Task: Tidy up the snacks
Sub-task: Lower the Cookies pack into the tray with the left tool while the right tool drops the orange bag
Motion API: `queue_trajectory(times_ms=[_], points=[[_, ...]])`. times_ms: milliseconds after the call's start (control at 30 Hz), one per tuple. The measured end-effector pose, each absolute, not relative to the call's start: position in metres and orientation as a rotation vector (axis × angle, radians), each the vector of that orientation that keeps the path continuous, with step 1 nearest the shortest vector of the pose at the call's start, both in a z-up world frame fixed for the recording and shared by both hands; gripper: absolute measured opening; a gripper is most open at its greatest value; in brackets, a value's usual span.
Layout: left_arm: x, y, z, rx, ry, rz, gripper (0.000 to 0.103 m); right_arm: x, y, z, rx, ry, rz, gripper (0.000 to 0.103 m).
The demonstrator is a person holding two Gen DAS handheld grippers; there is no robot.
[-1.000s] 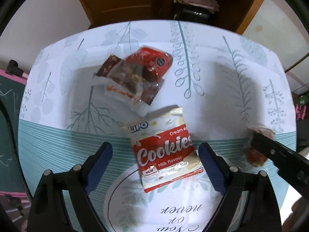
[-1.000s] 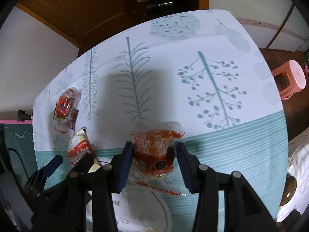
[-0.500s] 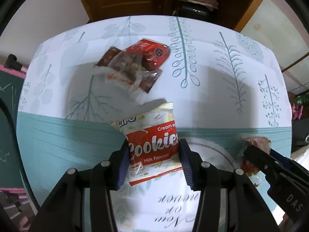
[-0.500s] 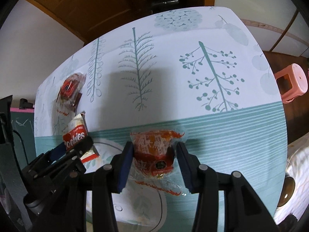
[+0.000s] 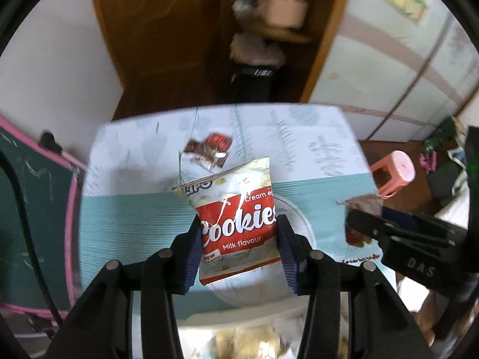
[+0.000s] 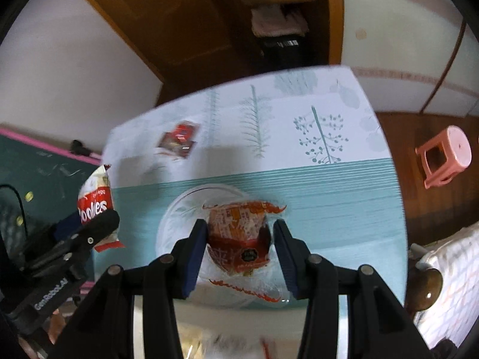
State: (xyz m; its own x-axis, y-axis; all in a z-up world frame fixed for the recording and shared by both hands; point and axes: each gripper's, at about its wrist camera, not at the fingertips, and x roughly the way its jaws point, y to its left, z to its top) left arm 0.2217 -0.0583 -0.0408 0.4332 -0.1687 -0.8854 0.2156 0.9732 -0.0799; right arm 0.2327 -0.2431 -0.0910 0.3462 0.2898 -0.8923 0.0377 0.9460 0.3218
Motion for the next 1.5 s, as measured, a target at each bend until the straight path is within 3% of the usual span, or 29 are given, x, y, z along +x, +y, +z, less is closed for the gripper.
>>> queue_trajectory(times_ms=[233,367,733,1067,1100,1167,1200,1233,1500], points=[[0.114,-0.036,0.036,0.098,0.910,-0.390,0.045,0.133,-0.227,-0.019,0.235,1.042,0.241,0.046],[0.058,-0.029,0.049,0.144,0.833,-0.455,0.045,0.079,-0.219,0.001,0.202,0.960,0.264,0.046],[-0.024,-0.034,-0.010,0.218,0.783,-0.516,0.045,-0.012,-0.209,-0.001,0.172,0.830,0.197,0.046],[-0.033,-0.045,-0.080,0.341,0.919,-0.430,0.047,-0.023,-0.195,-0.071,0.119,1.026,0.126,0.049],[-0.032,-0.045,-0.083,0.337,0.936,-0.437,0.051,-0.021,-0.197,-0.077,0.144,1.047,0.132,0.048],[-0.030,-0.043,-0.087,0.316,0.958,-0.440,0.070,-0.021,-0.201,-0.081,0.182,1.050,0.122,0.049],[-0.031,-0.043,-0.088,0.309,0.957,-0.436,0.086,-0.022,-0.203,-0.082,0.198,1.047,0.112,0.049],[-0.031,-0.040,-0.087,0.293,0.950,-0.431,0.090,-0.023,-0.205,-0.083,0.213,1.044,0.103,0.049],[-0.025,-0.033,-0.092,0.235,0.983,-0.406,0.090,-0.024,-0.203,-0.091,0.243,1.066,0.094,0.050]])
